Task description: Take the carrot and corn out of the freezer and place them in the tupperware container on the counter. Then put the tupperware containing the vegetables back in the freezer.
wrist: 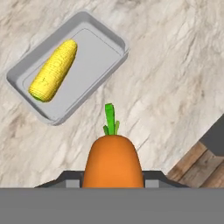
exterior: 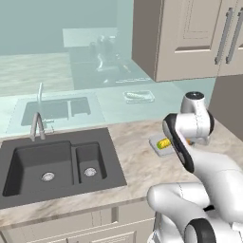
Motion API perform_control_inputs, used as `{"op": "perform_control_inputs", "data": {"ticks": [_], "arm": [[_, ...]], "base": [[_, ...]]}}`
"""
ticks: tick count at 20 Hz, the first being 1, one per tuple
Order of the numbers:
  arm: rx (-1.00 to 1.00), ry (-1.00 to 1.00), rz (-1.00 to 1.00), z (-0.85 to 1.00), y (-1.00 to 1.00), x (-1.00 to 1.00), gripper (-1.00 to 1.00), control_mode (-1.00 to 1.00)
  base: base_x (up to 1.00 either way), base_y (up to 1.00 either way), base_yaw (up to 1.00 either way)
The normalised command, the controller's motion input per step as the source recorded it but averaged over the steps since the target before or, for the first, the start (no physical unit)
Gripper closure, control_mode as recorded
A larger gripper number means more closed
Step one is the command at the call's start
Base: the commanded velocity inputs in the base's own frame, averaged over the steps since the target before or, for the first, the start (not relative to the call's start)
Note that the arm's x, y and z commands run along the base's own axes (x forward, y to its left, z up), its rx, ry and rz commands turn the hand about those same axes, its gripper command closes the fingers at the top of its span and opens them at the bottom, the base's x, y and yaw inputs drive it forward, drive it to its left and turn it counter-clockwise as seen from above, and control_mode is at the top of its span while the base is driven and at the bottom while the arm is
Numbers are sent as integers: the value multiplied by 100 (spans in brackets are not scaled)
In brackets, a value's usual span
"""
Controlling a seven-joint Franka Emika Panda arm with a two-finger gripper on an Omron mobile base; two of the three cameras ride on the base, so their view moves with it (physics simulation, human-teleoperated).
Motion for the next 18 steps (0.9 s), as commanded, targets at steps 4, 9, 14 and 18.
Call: {"op": "perform_control_inputs", "data": {"ticks": [4, 9, 14, 18], "arm": [[0, 1, 0, -29, -17, 40, 100, -100], [0, 6, 0, -23, -15, 30, 100, -100], [0, 7, 0, -13, -15, 35, 100, -100], [0, 4, 0, -17, -10, 35, 100, -100]], "base": [[0, 0, 0], [0, 0, 0], [0, 0, 0], [0, 0, 0]]}}
